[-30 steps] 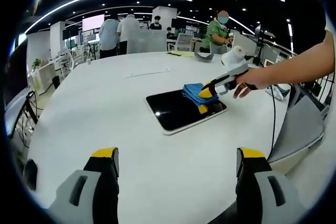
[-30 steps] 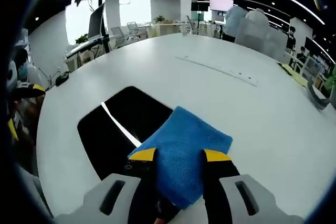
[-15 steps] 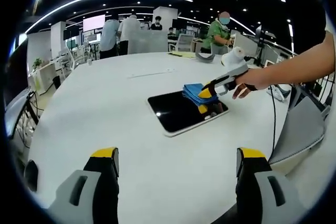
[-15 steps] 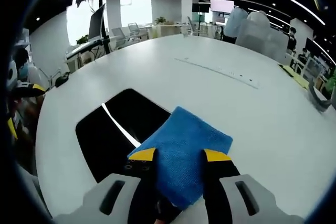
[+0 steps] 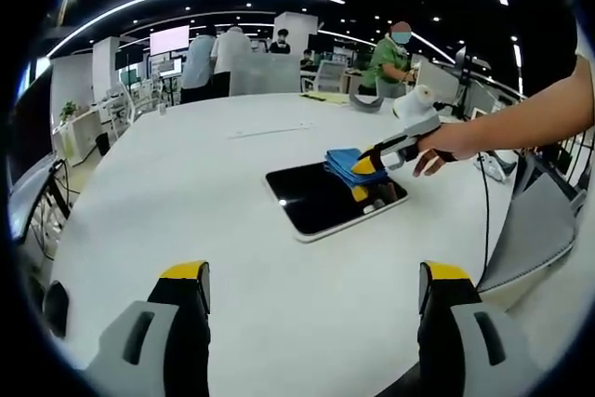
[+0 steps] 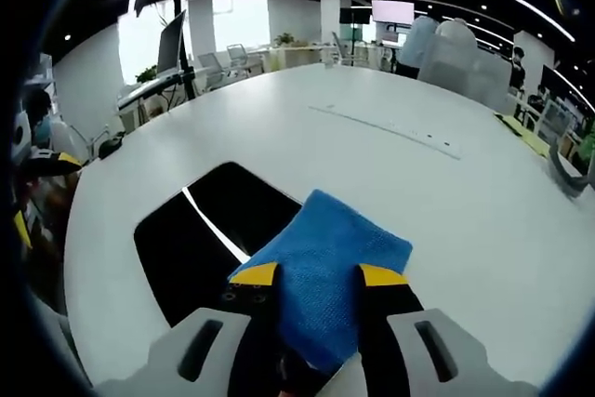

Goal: Wipe the mirror surface with the cleaning cloth until all visible marks leave the cleaned area.

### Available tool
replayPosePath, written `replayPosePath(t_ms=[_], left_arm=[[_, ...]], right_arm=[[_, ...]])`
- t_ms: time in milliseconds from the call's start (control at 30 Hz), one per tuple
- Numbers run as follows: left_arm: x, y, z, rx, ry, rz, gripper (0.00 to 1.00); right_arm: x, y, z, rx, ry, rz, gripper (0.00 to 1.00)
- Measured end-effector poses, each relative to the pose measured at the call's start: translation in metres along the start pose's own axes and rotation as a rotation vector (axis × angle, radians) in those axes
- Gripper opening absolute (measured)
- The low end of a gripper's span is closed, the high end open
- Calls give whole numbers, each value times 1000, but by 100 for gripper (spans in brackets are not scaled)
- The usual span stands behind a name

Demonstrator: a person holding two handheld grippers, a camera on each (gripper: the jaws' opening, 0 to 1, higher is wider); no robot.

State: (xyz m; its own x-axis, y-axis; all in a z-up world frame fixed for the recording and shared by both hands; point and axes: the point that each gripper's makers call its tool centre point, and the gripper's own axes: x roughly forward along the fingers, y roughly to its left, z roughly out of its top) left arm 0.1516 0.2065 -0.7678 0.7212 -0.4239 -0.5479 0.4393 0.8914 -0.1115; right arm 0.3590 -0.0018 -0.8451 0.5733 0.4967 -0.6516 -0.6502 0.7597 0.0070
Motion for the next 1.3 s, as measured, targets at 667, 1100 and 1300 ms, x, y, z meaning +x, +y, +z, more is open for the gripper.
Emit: replayPosePath(t_ms=[667, 1100, 1300], left_arm=[[-6, 8, -2, -9, 3, 5, 94], [-8, 10, -2, -3, 13, -9, 94], [-9, 12, -1, -1, 14, -13, 94]], right_arm=[[7, 13, 6, -1, 6, 2, 28], [11, 20, 10, 1, 1, 2, 28], [13, 23, 12, 4, 3, -2, 28]])
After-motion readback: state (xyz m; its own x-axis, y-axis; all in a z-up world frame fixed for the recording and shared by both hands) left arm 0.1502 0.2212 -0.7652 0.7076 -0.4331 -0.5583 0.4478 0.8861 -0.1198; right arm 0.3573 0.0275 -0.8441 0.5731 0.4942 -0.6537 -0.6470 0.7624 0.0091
